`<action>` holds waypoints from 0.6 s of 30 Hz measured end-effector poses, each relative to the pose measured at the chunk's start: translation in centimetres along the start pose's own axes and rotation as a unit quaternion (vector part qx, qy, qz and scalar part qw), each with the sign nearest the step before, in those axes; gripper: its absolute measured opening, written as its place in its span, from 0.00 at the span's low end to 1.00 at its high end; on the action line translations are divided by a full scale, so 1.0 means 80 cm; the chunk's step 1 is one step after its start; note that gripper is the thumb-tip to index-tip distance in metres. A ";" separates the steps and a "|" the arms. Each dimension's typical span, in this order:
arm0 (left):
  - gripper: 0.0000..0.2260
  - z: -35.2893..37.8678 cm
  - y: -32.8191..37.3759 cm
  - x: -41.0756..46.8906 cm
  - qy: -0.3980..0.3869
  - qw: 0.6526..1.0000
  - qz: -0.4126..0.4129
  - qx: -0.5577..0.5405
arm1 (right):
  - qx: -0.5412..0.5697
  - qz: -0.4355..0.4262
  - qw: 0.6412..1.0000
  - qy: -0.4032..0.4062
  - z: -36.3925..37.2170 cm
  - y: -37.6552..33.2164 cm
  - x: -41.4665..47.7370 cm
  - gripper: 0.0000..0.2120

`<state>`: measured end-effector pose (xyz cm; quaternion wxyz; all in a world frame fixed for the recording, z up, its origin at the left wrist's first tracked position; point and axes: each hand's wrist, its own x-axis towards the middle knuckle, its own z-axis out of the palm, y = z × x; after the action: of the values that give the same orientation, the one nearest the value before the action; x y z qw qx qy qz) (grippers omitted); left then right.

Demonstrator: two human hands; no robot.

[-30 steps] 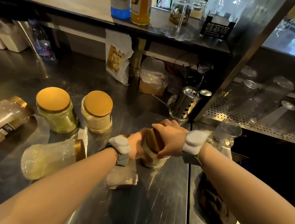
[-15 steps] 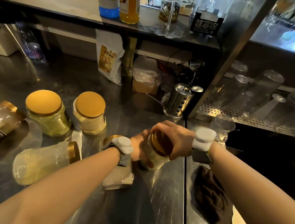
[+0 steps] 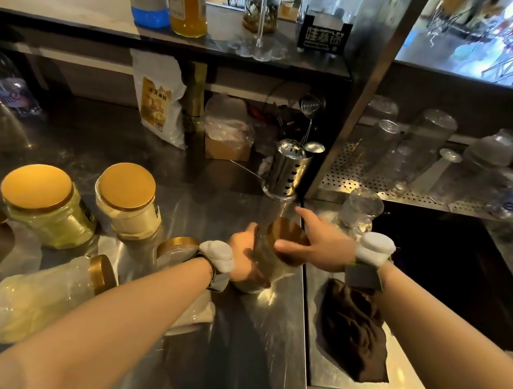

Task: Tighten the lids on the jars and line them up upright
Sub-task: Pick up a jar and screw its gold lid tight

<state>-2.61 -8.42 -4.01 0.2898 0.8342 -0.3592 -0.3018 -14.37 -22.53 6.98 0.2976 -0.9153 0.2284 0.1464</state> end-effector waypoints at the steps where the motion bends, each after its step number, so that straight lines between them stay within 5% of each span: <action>1: 0.39 -0.002 0.001 -0.007 -0.001 1.000 -0.005 0.002 | -0.008 0.027 1.000 0.013 0.002 -0.001 0.001 0.48; 6: 0.39 -0.004 -0.002 -0.012 -0.007 0.994 0.039 0.102 | -0.050 0.063 0.997 -0.019 0.010 -0.004 0.006 0.45; 18: 0.29 -0.012 -0.006 -0.012 -0.024 0.969 0.077 0.234 | -0.121 -0.126 0.985 -0.012 0.023 0.004 0.014 0.46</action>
<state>-2.28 -7.14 -3.41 0.1003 0.8410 -0.4900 -0.2060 -13.78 -22.02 4.94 0.2034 -0.9641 0.0886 0.1457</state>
